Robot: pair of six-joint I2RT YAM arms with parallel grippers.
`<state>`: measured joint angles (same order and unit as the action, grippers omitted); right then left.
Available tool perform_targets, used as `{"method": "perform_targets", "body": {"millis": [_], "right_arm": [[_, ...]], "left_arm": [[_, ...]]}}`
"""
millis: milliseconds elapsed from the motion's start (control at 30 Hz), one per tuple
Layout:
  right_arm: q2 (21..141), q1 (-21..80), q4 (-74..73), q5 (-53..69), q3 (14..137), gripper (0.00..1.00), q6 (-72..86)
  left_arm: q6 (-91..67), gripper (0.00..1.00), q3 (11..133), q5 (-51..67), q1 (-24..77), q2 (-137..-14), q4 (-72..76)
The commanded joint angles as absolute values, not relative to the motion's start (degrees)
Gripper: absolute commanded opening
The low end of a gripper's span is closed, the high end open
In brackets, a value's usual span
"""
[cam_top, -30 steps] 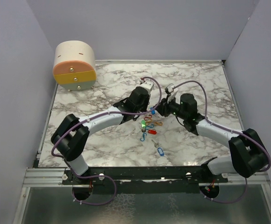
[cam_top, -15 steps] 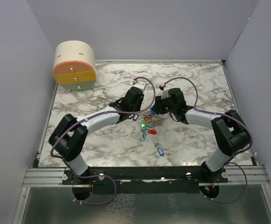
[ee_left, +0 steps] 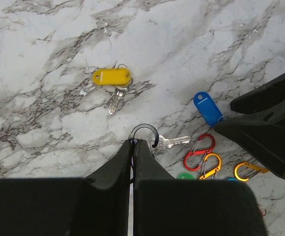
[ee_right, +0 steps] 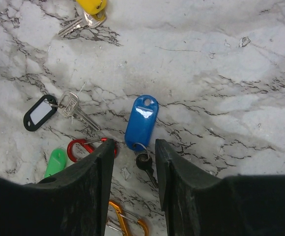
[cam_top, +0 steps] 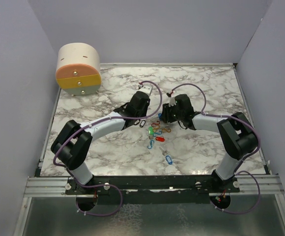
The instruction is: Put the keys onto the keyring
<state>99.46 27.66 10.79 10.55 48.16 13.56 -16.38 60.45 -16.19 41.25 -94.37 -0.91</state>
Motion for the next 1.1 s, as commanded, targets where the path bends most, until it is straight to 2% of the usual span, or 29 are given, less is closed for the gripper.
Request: {"method": "perform_targets", "body": {"millis": [0, 167, 567, 800, 967, 1067], "right_arm": [[100.0, 27.0, 11.2, 11.0, 49.3, 0.37, 14.4], [100.4, 26.4, 10.9, 11.3, 49.1, 0.29, 14.6], [101.5, 25.9, 10.8, 13.0, 49.0, 0.28, 14.9], [101.7, 25.9, 10.8, 13.6, 48.8, 0.19, 15.1], [102.0, 25.9, 10.9, 14.1, 48.9, 0.18, 15.3], [102.1, 25.9, 11.0, 14.3, 48.9, 0.13, 15.4]], "left_arm": [[-16.9, 0.00, 60.3, -15.6, 40.9, -92.9, 0.0], [-16.9, 0.00, 60.4, -15.3, 40.9, -93.3, 0.0], [-17.0, 0.00, 60.6, -15.1, 40.8, -93.4, -0.1], [-17.0, 0.00, 60.6, -15.0, 40.8, -93.5, -0.1], [-17.0, 0.00, 60.7, -14.9, 40.7, -93.5, -0.2], [-17.0, 0.00, 60.6, -14.9, 40.7, -93.6, -0.1]]}}
